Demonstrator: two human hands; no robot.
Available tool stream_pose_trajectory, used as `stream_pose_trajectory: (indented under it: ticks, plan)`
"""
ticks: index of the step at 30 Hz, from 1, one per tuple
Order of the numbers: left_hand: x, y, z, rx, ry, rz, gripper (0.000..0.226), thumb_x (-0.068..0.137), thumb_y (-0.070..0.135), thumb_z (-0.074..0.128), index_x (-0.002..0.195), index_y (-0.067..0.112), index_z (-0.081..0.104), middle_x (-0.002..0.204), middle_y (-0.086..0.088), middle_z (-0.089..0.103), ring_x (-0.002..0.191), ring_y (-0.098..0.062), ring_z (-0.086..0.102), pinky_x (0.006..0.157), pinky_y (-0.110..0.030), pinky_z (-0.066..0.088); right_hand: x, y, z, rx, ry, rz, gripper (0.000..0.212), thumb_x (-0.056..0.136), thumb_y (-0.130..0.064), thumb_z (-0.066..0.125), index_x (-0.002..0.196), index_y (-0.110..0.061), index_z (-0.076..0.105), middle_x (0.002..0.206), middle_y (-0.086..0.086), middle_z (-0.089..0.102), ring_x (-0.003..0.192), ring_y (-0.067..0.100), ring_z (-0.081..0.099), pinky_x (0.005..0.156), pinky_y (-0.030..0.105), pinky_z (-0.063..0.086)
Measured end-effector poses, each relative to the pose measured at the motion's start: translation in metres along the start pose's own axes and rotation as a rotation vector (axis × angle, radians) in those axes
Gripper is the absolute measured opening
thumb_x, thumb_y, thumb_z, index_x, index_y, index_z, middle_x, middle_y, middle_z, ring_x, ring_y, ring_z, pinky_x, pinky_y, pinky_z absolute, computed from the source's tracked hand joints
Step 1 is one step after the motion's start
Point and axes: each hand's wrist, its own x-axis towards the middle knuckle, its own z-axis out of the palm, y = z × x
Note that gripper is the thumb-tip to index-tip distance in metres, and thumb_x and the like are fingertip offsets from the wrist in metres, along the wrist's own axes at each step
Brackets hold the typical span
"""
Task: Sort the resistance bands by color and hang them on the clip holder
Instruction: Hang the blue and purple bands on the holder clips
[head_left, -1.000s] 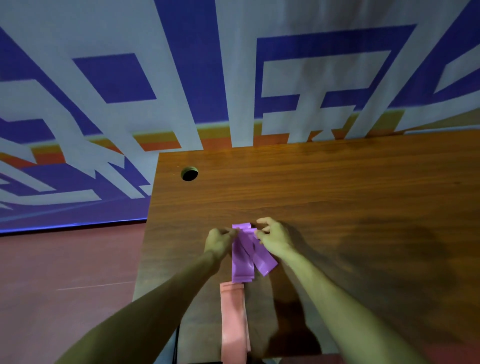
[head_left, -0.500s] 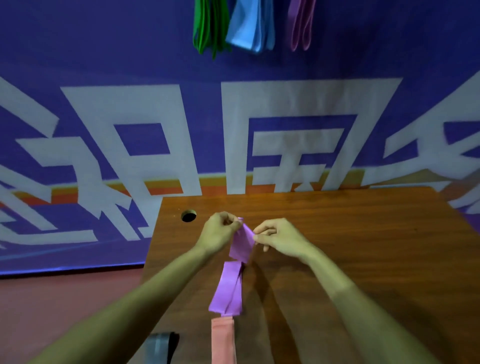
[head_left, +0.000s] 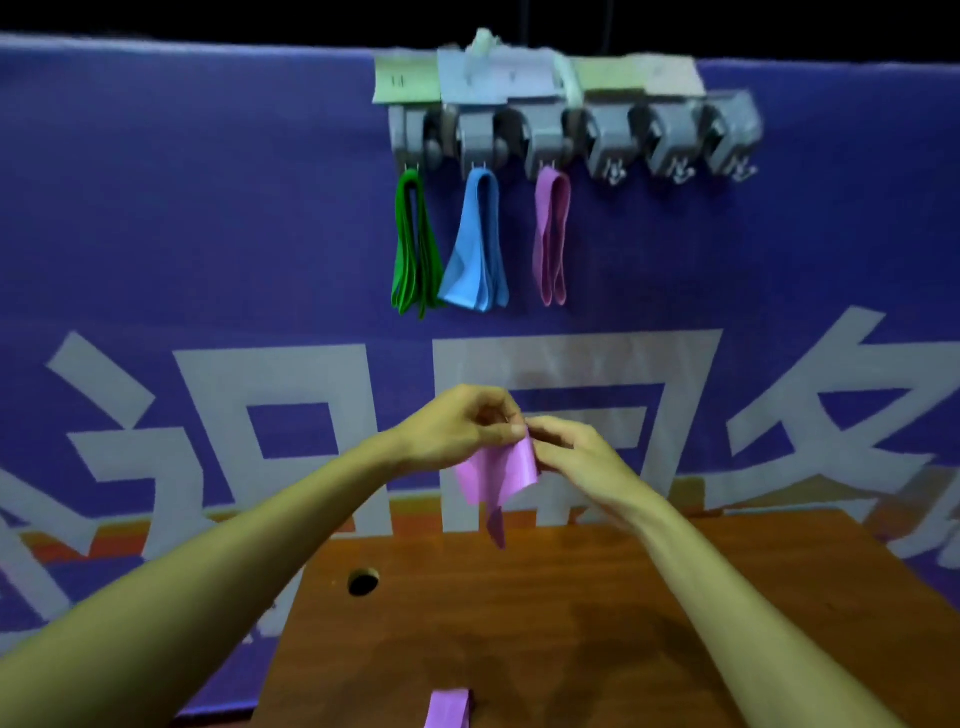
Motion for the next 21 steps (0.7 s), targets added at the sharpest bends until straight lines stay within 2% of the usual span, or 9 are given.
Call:
stream_pose_trajectory:
  ticks: [3, 7, 12, 17, 19, 21]
  plan:
    - [0.013, 0.026, -0.022, -0.03, 0.013, 0.026, 0.011, 0.091, 0.022, 0.063, 0.095, 0.014, 0.07, 0.089, -0.001, 0.07, 0.083, -0.007, 0.061, 0.082, -0.029, 0.052, 0.007, -0.022, -0.018, 0.168, -0.028, -0.017, 0.023, 0.097, -0.013, 0.05, 0.11, -0.007, 0.068, 0.102, 0.008, 0.072, 0.094, 0.018, 0.067, 0.081, 0.025, 0.052]
    - [0.028, 0.056, -0.045, -0.08, 0.072, 0.05, 0.012, 0.088, 0.021, 0.066, 0.094, 0.012, 0.072, 0.089, -0.001, 0.071, 0.084, -0.008, 0.062, 0.087, -0.031, 0.051, 0.018, -0.051, -0.046, 0.158, -0.019, -0.06, 0.025, 0.095, -0.022, 0.053, 0.096, -0.001, 0.067, 0.077, 0.003, 0.06, 0.07, 0.01, 0.053, 0.063, 0.02, 0.04]
    - [0.047, 0.076, -0.063, -0.132, 0.105, 0.054, 0.011, 0.09, 0.021, 0.064, 0.094, 0.014, 0.072, 0.092, -0.004, 0.071, 0.088, -0.014, 0.063, 0.088, -0.034, 0.052, 0.029, -0.085, -0.081, 0.274, 0.054, -0.119, 0.011, 0.089, -0.016, 0.062, 0.089, -0.007, 0.069, 0.077, 0.004, 0.061, 0.066, 0.01, 0.053, 0.055, 0.019, 0.041]
    - [0.066, 0.081, -0.072, -0.179, 0.086, 0.028, 0.015, 0.09, 0.013, 0.063, 0.103, 0.013, 0.071, 0.09, -0.001, 0.07, 0.083, -0.009, 0.061, 0.077, -0.026, 0.049, 0.049, -0.112, -0.106, 0.373, 0.193, -0.205, 0.01, 0.086, -0.007, 0.065, 0.095, -0.005, 0.069, 0.079, 0.002, 0.067, 0.071, 0.009, 0.06, 0.064, 0.018, 0.05]
    - [0.077, 0.085, -0.077, -0.208, 0.129, 0.019, 0.016, 0.089, 0.009, 0.065, 0.103, 0.012, 0.071, 0.087, -0.001, 0.068, 0.081, -0.009, 0.06, 0.076, -0.025, 0.049, 0.059, -0.12, -0.111, 0.368, 0.237, -0.224, 0.013, 0.085, -0.005, 0.067, 0.098, -0.004, 0.069, 0.08, 0.003, 0.067, 0.071, 0.009, 0.06, 0.064, 0.018, 0.05]
    - [0.089, 0.091, -0.082, -0.239, 0.19, 0.013, 0.017, 0.088, 0.005, 0.064, 0.102, 0.012, 0.071, 0.086, -0.002, 0.067, 0.08, -0.011, 0.059, 0.073, -0.022, 0.049, 0.07, -0.127, -0.116, 0.345, 0.279, -0.232, 0.009, 0.084, -0.007, 0.069, 0.093, -0.007, 0.072, 0.082, 0.002, 0.07, 0.074, 0.011, 0.062, 0.068, 0.022, 0.05]
